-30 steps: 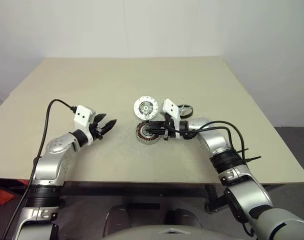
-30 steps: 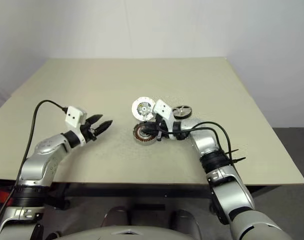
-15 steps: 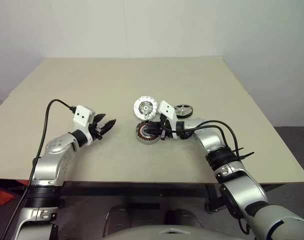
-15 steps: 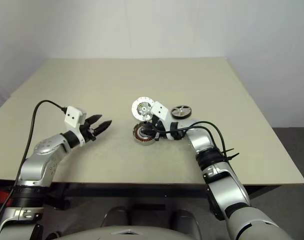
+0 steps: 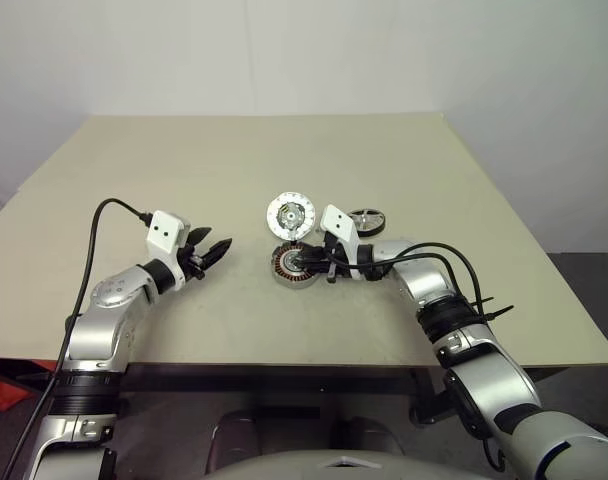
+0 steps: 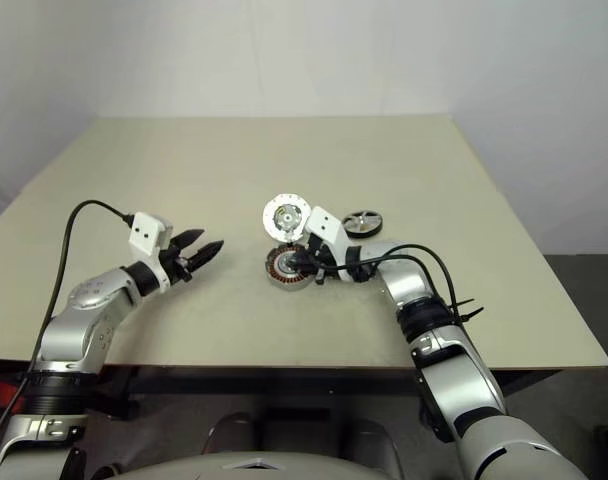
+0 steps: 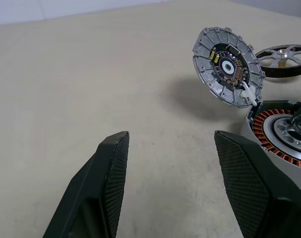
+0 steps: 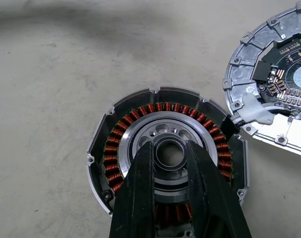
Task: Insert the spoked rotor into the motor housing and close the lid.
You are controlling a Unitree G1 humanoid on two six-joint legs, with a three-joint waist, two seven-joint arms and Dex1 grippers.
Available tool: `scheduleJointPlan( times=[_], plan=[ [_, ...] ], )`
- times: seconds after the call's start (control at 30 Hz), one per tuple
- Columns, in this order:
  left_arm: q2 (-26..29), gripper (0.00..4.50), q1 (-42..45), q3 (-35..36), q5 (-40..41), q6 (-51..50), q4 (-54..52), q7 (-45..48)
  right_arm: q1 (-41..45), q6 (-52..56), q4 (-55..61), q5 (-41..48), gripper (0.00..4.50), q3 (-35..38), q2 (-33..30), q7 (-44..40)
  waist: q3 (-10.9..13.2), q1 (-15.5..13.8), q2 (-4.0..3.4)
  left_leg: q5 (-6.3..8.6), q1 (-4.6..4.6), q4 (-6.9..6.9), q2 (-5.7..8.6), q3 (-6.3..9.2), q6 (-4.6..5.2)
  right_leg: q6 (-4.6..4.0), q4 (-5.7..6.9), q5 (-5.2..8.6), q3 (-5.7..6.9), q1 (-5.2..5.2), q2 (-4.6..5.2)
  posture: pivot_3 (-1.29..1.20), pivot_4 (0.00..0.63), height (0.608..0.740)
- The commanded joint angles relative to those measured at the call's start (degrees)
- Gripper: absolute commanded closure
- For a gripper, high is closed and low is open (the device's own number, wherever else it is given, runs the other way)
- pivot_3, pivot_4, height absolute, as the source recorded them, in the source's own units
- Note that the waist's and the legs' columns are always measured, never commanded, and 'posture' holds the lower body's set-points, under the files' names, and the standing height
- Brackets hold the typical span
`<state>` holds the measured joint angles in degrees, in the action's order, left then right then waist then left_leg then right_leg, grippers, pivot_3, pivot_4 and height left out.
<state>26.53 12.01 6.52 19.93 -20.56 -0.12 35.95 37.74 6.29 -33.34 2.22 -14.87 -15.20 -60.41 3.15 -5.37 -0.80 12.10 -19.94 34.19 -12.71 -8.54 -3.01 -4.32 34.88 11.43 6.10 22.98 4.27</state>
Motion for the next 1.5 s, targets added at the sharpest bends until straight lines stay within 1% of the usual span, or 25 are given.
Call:
scheduleJointPlan(
  times=[0.03,0.2,0.47,0.53,0.57,0.6,0.67,0.73,0.77,0.8,0.87,1.1,1.33,1.43,1.5],
  plan=[
    [0.57,1.61,0.69,0.99,-0.03,0.94,-1.82,-0.15,0.88,-0.76,0.74,0.13,3.9,0.37,-0.21,-0.07,0.0,0.0,0.0,0.0,0.0,0.0,0.0,0.0,0.0,0.0,0.0,0.0,0.0,0.0,0.0,0.0,0.0,0.74],
    [0.73,1.61,0.42,1.21,0.01,0.97,-1.92,-0.14,1.58,-1.98,-0.54,-0.69,3.9,0.41,0.29,1.44,0.0,0.0,0.0,0.0,0.0,0.0,0.0,0.0,0.0,0.0,0.0,0.0,0.0,0.0,0.0,0.0,0.0,0.74],
    [0.81,1.61,0.33,1.31,-0.02,1.13,-1.86,-0.17,1.98,-1.49,-1.15,-0.6,3.9,0.28,0.72,1.55,0.0,0.02,0.0,0.0,0.02,0.0,0.0,0.0,-0.01,0.0,0.01,0.0,0.0,-0.01,0.0,0.0,0.0,0.74],
    [0.84,1.61,0.34,1.36,-0.02,1.17,-1.8,-0.17,1.9,-1.18,-0.95,-0.56,3.19,0.22,0.69,1.4,0.0,0.02,0.0,0.0,0.02,0.0,0.0,0.0,0.0,0.0,0.01,0.0,0.0,-0.01,0.0,0.0,0.0,0.74],
    [0.81,1.61,0.31,1.34,-0.05,1.21,-1.79,-0.21,1.82,-1.17,-0.83,-0.56,2.93,0.23,0.61,1.37,0.0,0.02,0.0,0.0,0.02,0.0,0.0,0.0,0.0,0.0,0.01,0.0,0.0,-0.01,0.0,0.0,0.0,0.74],
    [0.78,1.61,0.29,1.33,-0.07,1.24,-1.77,-0.23,1.76,-1.25,-0.75,-0.59,2.52,0.24,0.55,1.4,0.0,0.02,0.0,0.0,0.02,0.0,0.0,0.0,-0.01,0.0,0.01,0.0,0.0,-0.01,0.0,0.0,0.0,0.74],
    [0.76,1.61,0.28,1.32,-0.1,1.29,-1.71,-0.26,1.69,-1.4,-0.48,-0.56,1.94,0.33,0.52,1.52,0.0,0.01,0.0,0.0,0.02,0.0,0.0,0.0,0.0,-0.01,0.01,0.0,0.0,-0.01,0.0,0.0,0.0,0.74],
    [0.69,1.61,0.25,1.26,-0.11,1.21,-1.85,-0.36,1.62,-1.33,0.15,-0.21,1.21,0.66,0.53,1.48,0.0,-0.02,0.0,0.0,0.02,0.0,0.0,0.0,0.0,-0.01,0.01,0.0,0.0,-0.01,0.0,0.0,0.0,0.74],
    [0.67,1.61,0.24,1.24,-0.11,1.2,-1.87,-0.39,1.62,-1.33,0.36,-0.1,0.96,0.75,0.51,1.42,0.0,-0.05,0.0,0.0,0.02,0.0,-0.01,0.0,0.0,0.0,0.01,0.0,-0.01,-0.01,0.0,0.0,0.0,0.74],
    [0.63,1.61,0.23,1.21,-0.11,1.19,-1.88,-0.42,1.64,-1.31,0.54,0.0,0.53,0.82,0.46,1.35,0.0,-0.06,0.0,0.0,0.04,0.0,0.0,0.0,0.0,0.0,0.01,0.0,-0.01,-0.03,0.0,0.0,0.0,0.74],
    [0.57,1.61,0.17,1.16,-0.12,1.25,-1.82,-0.43,1.65,-1.09,0.99,0.48,0.01,1.09,0.43,0.99,0.0,-0.05,0.0,0.0,0.04,0.01,-0.01,0.0,0.0,0.0,0.01,0.0,-0.03,-0.03,0.01,0.0,0.0,0.74],
    [0.48,1.61,0.02,1.1,-0.13,1.35,-1.74,-0.4,1.13,0.87,3.83,2.66,0.01,2.42,0.44,-0.29,0.0,-0.02,0.0,-0.01,0.07,0.0,-0.01,0.0,-0.01,0.05,0.02,0.03,-0.02,-0.05,0.0,0.0,0.0,0.74],
    [0.38,1.61,0.26,0.9,-0.24,1.47,-1.4,-0.33,0.51,2.38,5.37,3.62,0.01,3.14,0.18,0.22,0.0,-0.02,0.0,0.0,0.04,-0.01,-0.01,0.0,0.01,0.0,0.0,0.0,-0.03,-0.01,0.0,0.0,0.0,0.74],
    [0.39,1.61,0.28,0.89,-0.24,1.43,-1.41,-0.28,0.31,1.52,5.45,2.76,0.62,2.65,0.05,0.92,0.0,-0.02,0.0,0.0,0.04,-0.01,-0.01,0.0,0.0,0.02,0.01,0.01,-0.02,-0.01,0.0,0.0,0.0,0.74],
    [0.42,1.61,0.26,0.9,-0.25,1.4,-1.44,-0.28,0.46,1.41,5.18,2.64,0.62,2.62,0.13,1.37,0.0,-0.02,0.0,0.0,0.04,-0.01,-0.01,0.0,0.0,0.1,0.01,0.05,-0.03,-0.01,0.0,0.0,0.0,0.74]
  ],
)
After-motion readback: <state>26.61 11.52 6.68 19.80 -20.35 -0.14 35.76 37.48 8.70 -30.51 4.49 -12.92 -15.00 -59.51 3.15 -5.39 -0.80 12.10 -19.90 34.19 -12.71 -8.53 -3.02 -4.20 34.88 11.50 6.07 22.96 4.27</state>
